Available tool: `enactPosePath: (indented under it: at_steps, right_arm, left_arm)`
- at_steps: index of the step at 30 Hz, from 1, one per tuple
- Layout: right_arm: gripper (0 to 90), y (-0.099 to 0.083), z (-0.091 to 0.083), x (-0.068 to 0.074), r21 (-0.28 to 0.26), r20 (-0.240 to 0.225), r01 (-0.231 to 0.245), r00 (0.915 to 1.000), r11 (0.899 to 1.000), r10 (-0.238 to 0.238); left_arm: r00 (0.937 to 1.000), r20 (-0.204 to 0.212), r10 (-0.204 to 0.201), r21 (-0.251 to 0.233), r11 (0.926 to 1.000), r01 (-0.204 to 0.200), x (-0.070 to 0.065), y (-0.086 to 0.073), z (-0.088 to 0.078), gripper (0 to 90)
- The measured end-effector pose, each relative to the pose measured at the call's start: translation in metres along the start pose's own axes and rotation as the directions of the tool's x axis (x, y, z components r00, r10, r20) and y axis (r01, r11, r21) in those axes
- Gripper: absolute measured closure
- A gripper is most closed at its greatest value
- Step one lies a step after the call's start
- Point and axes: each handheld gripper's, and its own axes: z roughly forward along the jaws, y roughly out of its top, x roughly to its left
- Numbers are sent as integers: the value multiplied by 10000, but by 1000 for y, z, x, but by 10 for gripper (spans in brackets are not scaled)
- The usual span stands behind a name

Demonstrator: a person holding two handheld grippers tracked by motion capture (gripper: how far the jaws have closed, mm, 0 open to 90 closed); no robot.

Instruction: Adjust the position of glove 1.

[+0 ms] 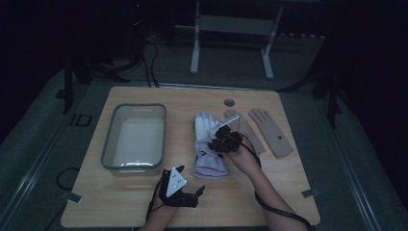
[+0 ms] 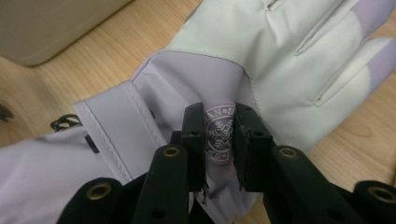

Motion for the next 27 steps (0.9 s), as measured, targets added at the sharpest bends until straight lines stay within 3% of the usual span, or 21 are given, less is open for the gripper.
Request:
enactPosePath:
  at_steps: [6,14,19,22,27]
  right_arm:
    - [744,-5,10,4,253,-58,82,10000,9996,-81]
    - [735,-21,0,10,318,-445,344,9985,9989,-329]
    - [594,-26,-8,4,-19,-913,56,9958,10000,-58]
    - [491,-26,-16,1,-267,-883,120,9960,9996,-143]
    - [355,-28,-29,-5,-761,-867,-279,9960,9967,213]
  left_arm:
    - [10000,-8,21,-6,10000,-21,0,0,0,17]
    - [10000,7,21,-14,10000,-21,0,0,0,16]
    - [10000,27,40,-32,10000,-40,0,0,0,16]
    - [10000,70,69,-91,9999,-68,-1,0,0,16]
    - [9998,172,120,-157,9998,-118,-1,-1,-1,17]
